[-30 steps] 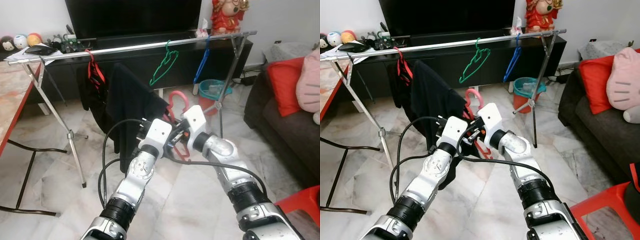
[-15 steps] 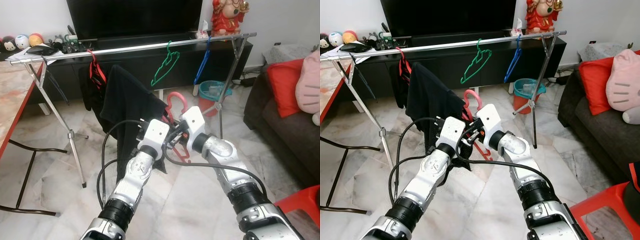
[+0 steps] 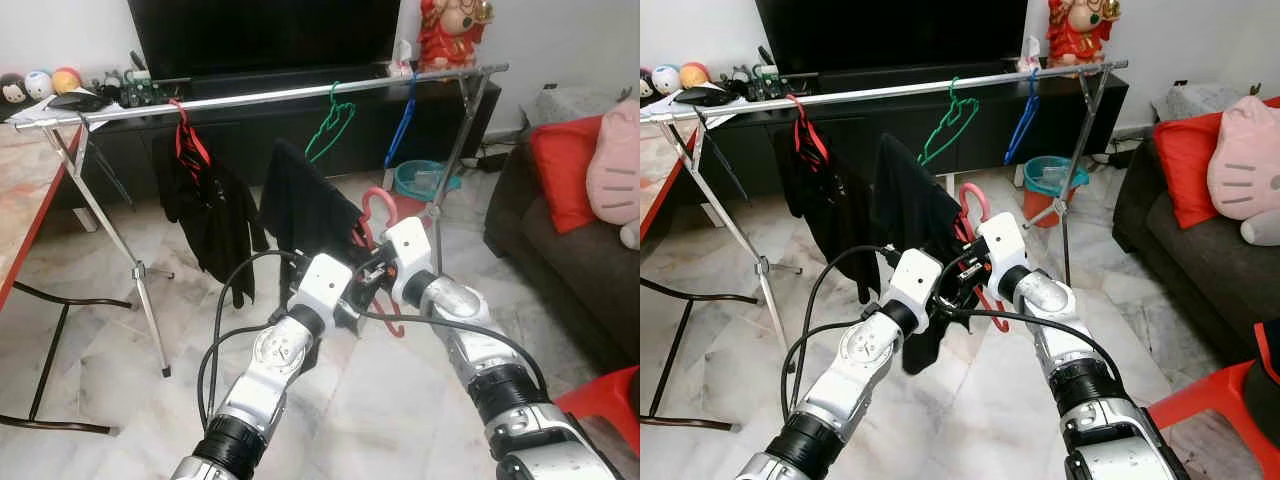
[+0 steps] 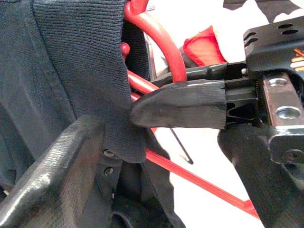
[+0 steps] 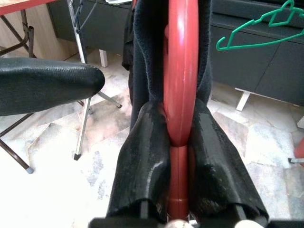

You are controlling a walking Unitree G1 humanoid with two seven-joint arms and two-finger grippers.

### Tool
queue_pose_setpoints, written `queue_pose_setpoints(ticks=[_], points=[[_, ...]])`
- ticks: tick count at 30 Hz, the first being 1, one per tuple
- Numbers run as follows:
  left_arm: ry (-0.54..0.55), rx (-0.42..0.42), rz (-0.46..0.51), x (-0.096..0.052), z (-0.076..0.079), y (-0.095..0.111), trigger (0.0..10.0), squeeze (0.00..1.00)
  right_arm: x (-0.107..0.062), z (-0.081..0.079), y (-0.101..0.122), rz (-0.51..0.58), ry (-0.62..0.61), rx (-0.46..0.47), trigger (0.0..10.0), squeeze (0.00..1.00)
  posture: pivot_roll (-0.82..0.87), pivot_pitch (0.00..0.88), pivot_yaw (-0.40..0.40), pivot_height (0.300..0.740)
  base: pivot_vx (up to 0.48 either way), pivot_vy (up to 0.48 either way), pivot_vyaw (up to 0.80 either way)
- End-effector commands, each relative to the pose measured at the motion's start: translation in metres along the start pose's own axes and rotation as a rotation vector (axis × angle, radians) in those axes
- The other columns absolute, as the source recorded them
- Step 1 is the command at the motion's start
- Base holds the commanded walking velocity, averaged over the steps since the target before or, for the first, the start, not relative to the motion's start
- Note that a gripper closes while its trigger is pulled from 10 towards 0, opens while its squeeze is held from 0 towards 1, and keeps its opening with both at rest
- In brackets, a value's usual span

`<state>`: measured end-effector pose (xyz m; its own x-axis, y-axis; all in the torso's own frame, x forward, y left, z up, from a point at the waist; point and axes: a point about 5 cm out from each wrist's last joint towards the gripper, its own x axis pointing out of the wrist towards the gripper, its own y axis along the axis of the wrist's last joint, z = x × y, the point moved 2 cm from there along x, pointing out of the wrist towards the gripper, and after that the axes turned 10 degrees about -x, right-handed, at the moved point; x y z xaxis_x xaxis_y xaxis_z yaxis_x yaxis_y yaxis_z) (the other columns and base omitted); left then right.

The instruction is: Hang hanger

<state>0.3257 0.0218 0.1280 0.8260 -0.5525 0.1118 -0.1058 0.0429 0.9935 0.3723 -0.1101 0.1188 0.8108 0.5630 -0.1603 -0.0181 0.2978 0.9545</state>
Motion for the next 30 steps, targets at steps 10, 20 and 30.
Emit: queue_pose_setpoints(ticks=[10, 20, 30], points=[[-0.004, 0.029, 0.029, -0.010, -0.003, 0.007, 10.0, 0.00, -0.006, 0.012, -0.012, -0.066, -0.040, -0.014, 0.0, 0.00, 0.06, 0.000, -0.018, 0.740, 0.000, 0.000, 0.00], [0.008, 0.112, -0.066, -0.022, -0.018, -0.009, 10.0, 0.00, -0.014, 0.020, -0.023, -0.125, -0.023, -0.048, 0.0, 0.00, 0.06, 0.000, -0.020, 0.740, 0.000, 0.000, 0.00], [0.105, 0.133, -0.111, -0.037, -0.053, -0.012, 10.0, 0.00, -0.048, 0.026, -0.053, -0.264, 0.184, -0.169, 0.0, 0.00, 0.06, 0.000, -0.032, 0.740, 0.000, 0.000, 0.00]])
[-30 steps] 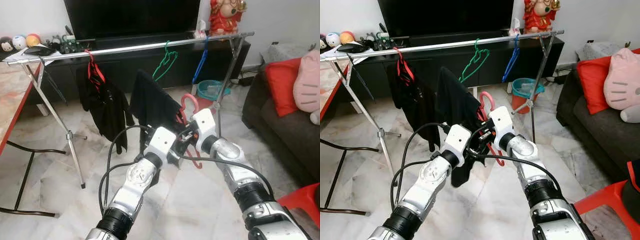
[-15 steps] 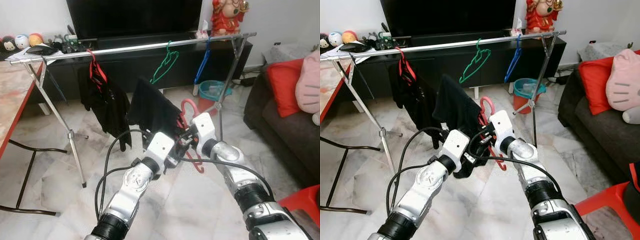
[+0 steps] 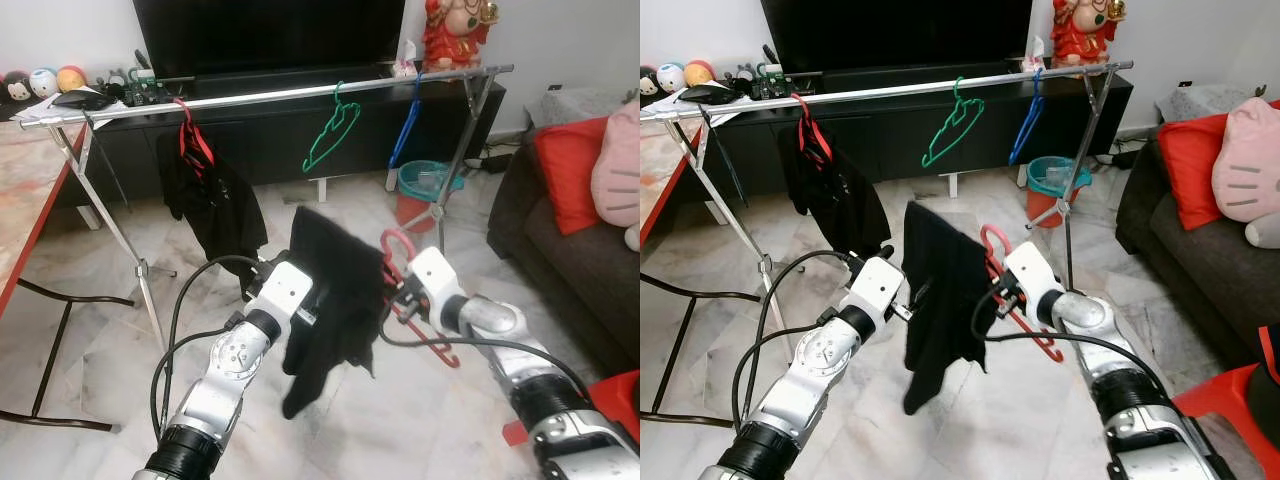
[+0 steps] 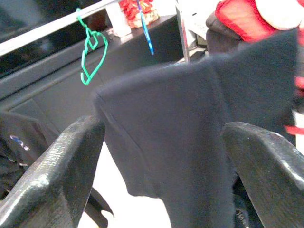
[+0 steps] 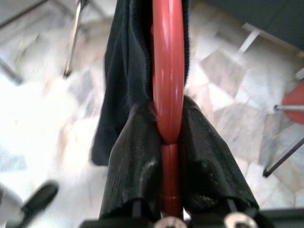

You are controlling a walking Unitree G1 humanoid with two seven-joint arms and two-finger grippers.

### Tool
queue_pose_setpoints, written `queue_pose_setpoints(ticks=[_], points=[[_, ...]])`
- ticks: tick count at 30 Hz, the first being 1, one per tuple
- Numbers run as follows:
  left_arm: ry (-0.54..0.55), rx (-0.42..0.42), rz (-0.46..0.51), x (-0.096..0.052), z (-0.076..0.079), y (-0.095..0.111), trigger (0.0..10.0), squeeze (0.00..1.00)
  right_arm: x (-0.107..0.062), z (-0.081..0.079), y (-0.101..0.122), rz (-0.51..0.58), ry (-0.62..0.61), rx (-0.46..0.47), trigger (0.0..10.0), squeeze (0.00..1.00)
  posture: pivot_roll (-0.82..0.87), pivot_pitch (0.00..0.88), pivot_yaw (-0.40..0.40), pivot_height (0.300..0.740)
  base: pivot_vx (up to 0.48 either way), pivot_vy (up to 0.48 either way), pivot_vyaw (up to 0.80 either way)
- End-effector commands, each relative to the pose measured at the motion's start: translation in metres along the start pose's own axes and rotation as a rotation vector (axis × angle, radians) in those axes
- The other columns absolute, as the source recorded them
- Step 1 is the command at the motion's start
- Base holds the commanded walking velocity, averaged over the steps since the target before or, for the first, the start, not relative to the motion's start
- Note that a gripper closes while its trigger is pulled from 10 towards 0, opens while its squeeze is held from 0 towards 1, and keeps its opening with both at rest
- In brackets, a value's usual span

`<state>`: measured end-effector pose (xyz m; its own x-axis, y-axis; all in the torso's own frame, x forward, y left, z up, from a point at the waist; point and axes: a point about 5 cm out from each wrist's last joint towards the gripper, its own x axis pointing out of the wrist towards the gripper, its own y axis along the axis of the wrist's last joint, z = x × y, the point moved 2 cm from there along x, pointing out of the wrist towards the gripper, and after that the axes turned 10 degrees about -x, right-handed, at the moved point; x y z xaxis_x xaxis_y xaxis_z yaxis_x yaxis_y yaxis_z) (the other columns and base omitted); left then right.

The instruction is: Hang hanger

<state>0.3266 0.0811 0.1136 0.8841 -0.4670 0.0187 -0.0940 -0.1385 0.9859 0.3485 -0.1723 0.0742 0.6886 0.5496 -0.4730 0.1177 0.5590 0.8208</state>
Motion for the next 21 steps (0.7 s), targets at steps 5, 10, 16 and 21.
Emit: queue_pose_setpoints(ticks=[5, 10, 16, 21], points=[[-0.068, -0.039, -0.024, -0.012, -0.014, -0.003, 10.0, 0.00, -0.017, 0.010, -0.007, -0.020, 0.054, -0.077, 0.0, 0.00, 0.06, 0.000, -0.038, 0.740, 0.000, 0.000, 0.00], [-0.166, -0.015, -0.062, -0.021, -0.018, -0.006, 10.0, 0.00, -0.024, 0.005, -0.008, -0.001, 0.149, -0.135, 0.0, 0.00, 0.06, 0.000, -0.043, 0.740, 0.000, 0.000, 0.00], [-0.330, -0.016, -0.197, -0.043, -0.029, -0.022, 10.0, 0.00, -0.035, 0.002, -0.006, 0.026, 0.252, -0.201, 0.0, 0.00, 0.05, 0.000, -0.039, 0.740, 0.000, 0.000, 0.00], [-0.384, -0.023, -0.299, -0.055, -0.041, -0.036, 10.0, 0.00, -0.043, 0.002, -0.008, 0.018, 0.315, -0.234, 0.0, 0.00, 0.04, 0.000, -0.037, 0.740, 0.000, 0.000, 0.00]])
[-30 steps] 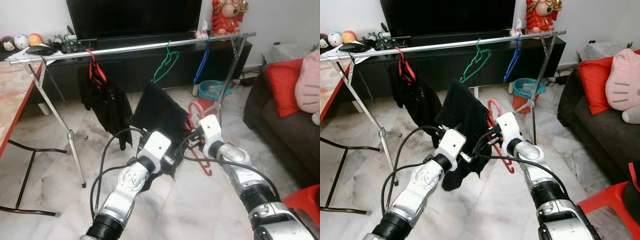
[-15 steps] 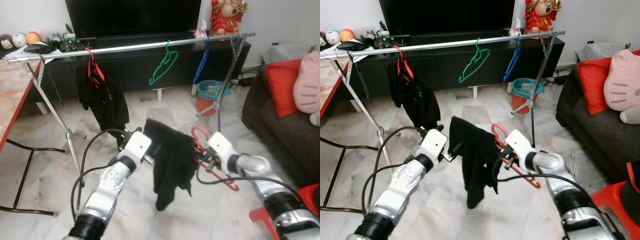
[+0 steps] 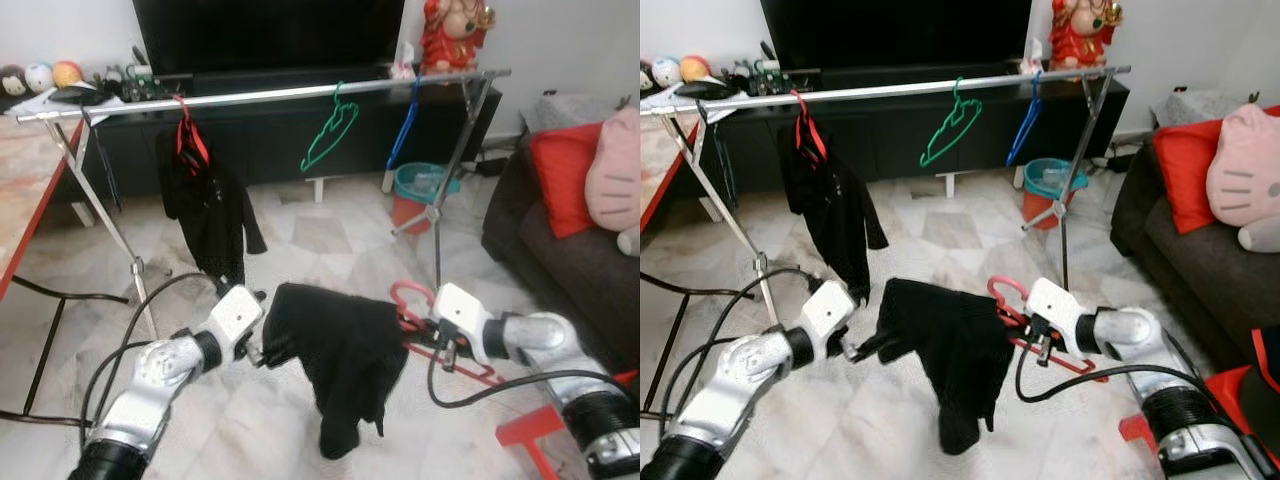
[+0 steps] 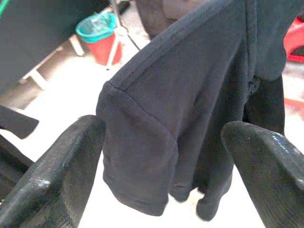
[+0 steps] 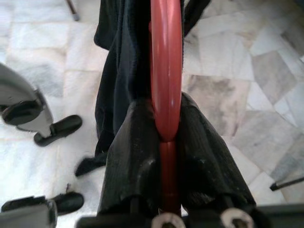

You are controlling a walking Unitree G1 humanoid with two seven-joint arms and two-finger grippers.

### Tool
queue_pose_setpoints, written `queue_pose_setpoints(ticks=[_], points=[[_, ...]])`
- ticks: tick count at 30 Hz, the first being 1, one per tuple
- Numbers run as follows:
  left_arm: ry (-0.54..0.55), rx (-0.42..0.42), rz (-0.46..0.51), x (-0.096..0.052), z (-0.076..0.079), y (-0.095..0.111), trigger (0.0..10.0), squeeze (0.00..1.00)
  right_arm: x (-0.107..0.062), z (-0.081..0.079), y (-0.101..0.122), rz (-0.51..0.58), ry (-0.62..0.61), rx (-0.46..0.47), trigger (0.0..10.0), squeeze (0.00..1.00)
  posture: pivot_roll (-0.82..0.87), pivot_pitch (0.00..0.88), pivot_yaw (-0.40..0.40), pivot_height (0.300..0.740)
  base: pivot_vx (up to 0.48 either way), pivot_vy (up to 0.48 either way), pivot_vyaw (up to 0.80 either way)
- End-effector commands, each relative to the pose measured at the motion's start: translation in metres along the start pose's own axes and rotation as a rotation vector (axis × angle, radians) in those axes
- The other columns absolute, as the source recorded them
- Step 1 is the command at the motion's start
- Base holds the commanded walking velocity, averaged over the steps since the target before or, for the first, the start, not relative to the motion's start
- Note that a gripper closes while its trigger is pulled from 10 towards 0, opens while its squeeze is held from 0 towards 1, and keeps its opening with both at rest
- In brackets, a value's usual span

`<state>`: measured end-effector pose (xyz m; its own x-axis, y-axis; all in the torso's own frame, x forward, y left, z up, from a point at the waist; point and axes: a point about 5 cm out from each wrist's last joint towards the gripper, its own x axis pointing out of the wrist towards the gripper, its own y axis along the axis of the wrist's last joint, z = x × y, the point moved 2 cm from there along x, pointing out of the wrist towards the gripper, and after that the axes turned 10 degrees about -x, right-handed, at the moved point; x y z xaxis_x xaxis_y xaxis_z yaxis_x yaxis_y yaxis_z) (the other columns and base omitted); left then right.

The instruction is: Hang hanger

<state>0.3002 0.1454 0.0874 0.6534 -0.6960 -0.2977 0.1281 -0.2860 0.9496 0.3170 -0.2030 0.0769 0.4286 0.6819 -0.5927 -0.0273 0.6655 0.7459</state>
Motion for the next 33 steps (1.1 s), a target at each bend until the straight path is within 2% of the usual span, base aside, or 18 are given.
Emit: queue_pose_setpoints(ticks=[1, 7, 8, 11, 14, 22, 28, 31, 33], points=[[-0.002, -0.019, -0.028, -0.002, -0.004, -0.005, 10.0, 0.00, -0.006, 0.005, 0.009, 0.033, 0.005, -0.050, 0.0, 0.00, 0.04, 0.000, -0.037, 0.740, 0.000, 0.000, 0.00], [0.016, -0.061, -0.032, -0.008, -0.014, -0.008, 10.0, 0.00, -0.012, 0.000, 0.008, 0.040, 0.055, -0.069, 0.0, 0.00, 0.04, 0.000, -0.031, 0.740, 0.000, 0.000, 0.00], [-0.016, -0.133, -0.057, -0.010, -0.014, -0.017, 10.0, 0.00, -0.015, -0.003, 0.011, 0.059, 0.088, -0.078, 0.0, 0.00, 0.03, 0.000, -0.029, 0.740, 0.000, 0.000, 0.00], [-0.021, -0.144, -0.064, -0.011, -0.014, -0.018, 10.0, 0.00, -0.015, -0.003, 0.011, 0.063, 0.092, -0.078, 0.0, 0.00, 0.03, 0.000, -0.029, 0.740, 0.000, 0.000, 0.00], [-0.074, -0.177, -0.126, -0.012, -0.012, -0.030, 10.0, 0.00, -0.016, -0.004, 0.014, 0.070, 0.106, -0.087, 0.0, 0.00, 0.03, 0.000, -0.026, 0.740, 0.000, 0.000, 0.00], [-0.152, -0.214, -0.154, -0.006, -0.006, -0.035, 10.0, 0.00, -0.017, -0.006, 0.018, 0.086, 0.130, -0.103, 0.0, 0.00, 0.02, 0.000, -0.024, 0.740, 0.000, 0.000, 0.00], [-0.154, -0.236, -0.156, 0.003, -0.007, -0.038, 10.0, 0.00, -0.019, -0.009, 0.024, 0.105, 0.158, -0.115, 0.0, 0.00, 0.02, 0.000, -0.023, 0.740, 0.000, 0.000, 0.00], [-0.178, -0.312, -0.173, 0.009, -0.005, -0.045, 10.0, 0.00, -0.019, -0.008, 0.026, 0.113, 0.160, -0.120, 0.0, 0.00, 0.02, 0.000, -0.028, 0.740, 0.000, 0.000, 0.00], [-0.174, -0.312, -0.186, 0.009, -0.005, -0.048, 10.0, 0.00, -0.019, -0.008, 0.028, 0.114, 0.164, -0.124, 0.0, 0.00, 0.01, 0.000, -0.029, 0.740, 0.000, 0.000, 0.00]])
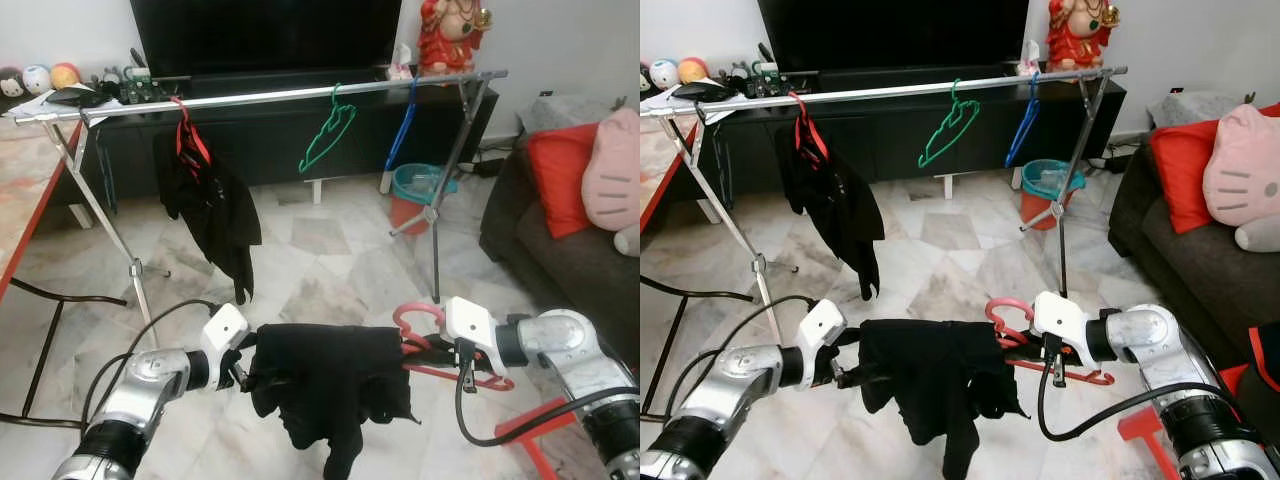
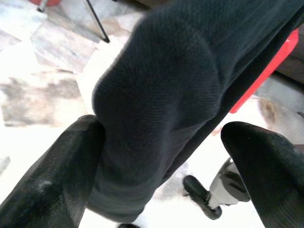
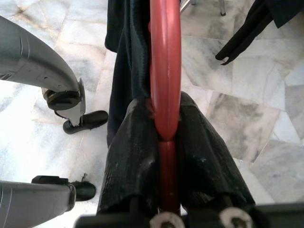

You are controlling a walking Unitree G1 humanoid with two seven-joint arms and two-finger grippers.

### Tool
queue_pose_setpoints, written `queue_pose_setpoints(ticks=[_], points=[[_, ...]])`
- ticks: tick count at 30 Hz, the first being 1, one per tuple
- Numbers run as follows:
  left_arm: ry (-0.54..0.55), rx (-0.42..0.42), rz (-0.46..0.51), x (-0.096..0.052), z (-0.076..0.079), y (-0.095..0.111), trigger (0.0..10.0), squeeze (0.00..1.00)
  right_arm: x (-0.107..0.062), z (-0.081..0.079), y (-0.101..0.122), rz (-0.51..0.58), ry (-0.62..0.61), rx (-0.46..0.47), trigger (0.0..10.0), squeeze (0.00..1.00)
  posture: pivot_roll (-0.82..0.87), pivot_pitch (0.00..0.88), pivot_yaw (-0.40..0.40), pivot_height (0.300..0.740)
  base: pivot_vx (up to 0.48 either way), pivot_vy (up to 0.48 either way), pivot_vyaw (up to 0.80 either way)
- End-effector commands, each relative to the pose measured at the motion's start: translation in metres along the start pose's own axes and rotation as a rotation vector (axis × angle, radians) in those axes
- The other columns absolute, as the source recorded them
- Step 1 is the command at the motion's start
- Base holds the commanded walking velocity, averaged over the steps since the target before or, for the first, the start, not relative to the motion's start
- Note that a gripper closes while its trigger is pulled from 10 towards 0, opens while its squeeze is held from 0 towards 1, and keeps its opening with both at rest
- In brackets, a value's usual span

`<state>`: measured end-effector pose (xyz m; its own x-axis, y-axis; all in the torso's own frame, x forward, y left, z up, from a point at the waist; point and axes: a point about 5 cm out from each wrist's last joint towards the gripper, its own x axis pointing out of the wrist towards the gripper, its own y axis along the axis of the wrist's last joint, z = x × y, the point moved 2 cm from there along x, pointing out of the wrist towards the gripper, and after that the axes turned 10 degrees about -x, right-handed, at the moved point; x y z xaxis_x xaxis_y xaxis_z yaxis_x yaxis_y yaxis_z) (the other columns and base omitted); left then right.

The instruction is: Hang hanger

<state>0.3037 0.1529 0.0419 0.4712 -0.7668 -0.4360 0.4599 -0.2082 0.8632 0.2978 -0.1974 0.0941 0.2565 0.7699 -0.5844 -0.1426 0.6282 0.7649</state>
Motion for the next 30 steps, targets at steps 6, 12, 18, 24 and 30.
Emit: queue_pose_setpoints(ticks=[6, 12, 18, 24, 30], points=[[0.043, -0.064, -0.021, 0.0014, -0.0107, -0.0084, 10.0, 0.00, -0.0065, 0.0055, 0.0152, 0.049, -0.007, -0.033, 0.0, 0.00, 0.01, 0.000, -0.035, 0.740, 0.000, 0.000, 0.00], [0.046, -0.082, -0.012, 0.0032, -0.0110, -0.0119, 0.0, 0.00, -0.0080, 0.0058, 0.0150, 0.047, -0.011, -0.028, 0.0, 0.00, 0.01, 0.000, -0.036, 0.740, 0.000, 0.000, 0.00], [0.054, -0.099, 0.009, 0.0045, -0.0131, -0.0107, 0.0, 0.00, -0.0079, 0.0070, 0.0152, 0.047, -0.018, -0.019, 0.0, 0.00, 0.01, 0.000, -0.037, 0.740, 0.000, 0.000, 0.00], [0.039, -0.091, 0.011, 0.0043, -0.0125, -0.0096, 0.0, 0.00, -0.0071, 0.0070, 0.0147, 0.048, -0.019, -0.015, 0.0, 0.00, 0.01, 0.000, -0.038, 0.740, 0.000, 0.000, 0.00], [0.025, -0.096, 0.017, 0.0048, -0.0122, -0.0088, 0.0, 0.00, -0.0056, 0.0065, 0.0150, 0.048, -0.018, -0.014, 0.0, 0.00, 0.01, 0.000, -0.038, 0.740, 0.000, 0.000, 0.00]])
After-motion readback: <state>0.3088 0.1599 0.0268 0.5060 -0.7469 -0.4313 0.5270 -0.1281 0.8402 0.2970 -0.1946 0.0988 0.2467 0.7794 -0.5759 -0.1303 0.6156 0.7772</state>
